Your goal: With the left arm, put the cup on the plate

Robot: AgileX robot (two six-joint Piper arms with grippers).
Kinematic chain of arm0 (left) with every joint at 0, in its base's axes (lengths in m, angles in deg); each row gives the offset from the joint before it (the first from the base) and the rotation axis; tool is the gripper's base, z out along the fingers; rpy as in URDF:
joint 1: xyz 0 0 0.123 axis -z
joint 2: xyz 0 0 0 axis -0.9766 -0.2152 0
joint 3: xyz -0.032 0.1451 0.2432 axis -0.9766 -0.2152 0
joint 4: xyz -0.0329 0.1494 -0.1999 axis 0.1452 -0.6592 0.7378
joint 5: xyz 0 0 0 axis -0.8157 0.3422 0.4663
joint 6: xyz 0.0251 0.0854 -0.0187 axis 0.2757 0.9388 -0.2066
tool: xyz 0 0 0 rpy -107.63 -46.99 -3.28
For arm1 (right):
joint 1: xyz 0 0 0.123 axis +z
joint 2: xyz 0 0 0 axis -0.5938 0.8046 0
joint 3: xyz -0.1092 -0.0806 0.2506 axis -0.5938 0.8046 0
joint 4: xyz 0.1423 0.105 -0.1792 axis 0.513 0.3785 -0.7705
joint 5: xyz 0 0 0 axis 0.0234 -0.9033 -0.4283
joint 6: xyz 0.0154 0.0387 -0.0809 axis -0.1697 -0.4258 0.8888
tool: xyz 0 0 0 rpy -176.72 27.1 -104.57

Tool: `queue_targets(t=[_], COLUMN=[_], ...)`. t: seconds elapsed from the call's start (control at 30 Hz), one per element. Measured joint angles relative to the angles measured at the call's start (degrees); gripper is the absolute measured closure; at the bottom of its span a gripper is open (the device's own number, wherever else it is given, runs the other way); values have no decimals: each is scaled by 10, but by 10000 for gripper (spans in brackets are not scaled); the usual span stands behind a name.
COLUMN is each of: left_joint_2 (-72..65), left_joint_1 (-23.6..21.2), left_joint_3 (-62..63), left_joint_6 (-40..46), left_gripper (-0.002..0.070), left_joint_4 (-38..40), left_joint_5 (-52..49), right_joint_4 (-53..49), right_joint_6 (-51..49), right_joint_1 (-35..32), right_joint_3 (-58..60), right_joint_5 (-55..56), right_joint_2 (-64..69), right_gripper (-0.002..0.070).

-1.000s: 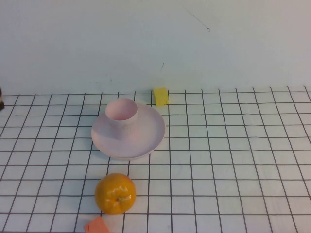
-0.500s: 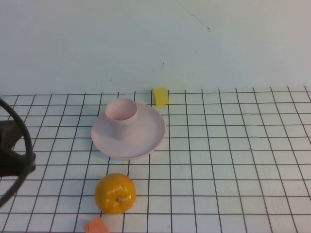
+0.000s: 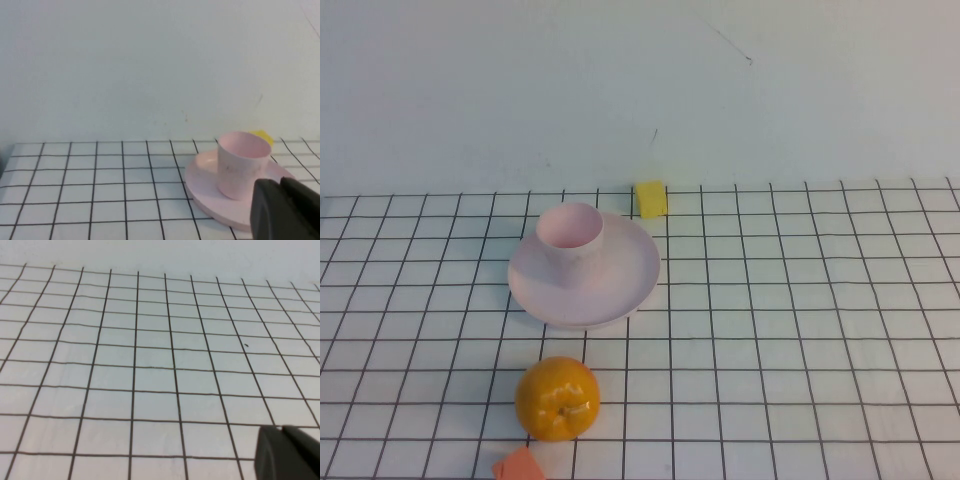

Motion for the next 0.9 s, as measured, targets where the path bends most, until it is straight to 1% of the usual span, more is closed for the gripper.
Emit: queue_targets(t=[0.1,0.2,0.23,0.33,0.5,0.9], left_joint_2=[59,96,104,134,151,151], left_joint_1=[-32,-61,-67,-86,-92,-91], left_joint_3=[-69,-111,-115,-117,-120,-117], left_joint_6=[-13,-25,-30,-43,-47,-46], left_gripper=[676,676,676,676,676,676], left_joint_4=[9,12,12,13,17,18], left_joint_5=[43,53,48,-13,-141,-155], right_joint_4=[0,0,0,0,0,0], right_joint_6=[0,0,0,0,0,0], right_joint_1=[0,0,0,0,0,0], right_joint_3=[0,0,0,0,0,0], right_joint_5=[0,0,0,0,0,0], right_joint_2=[0,0,0,0,0,0], right_gripper=[678,678,678,678,678,678])
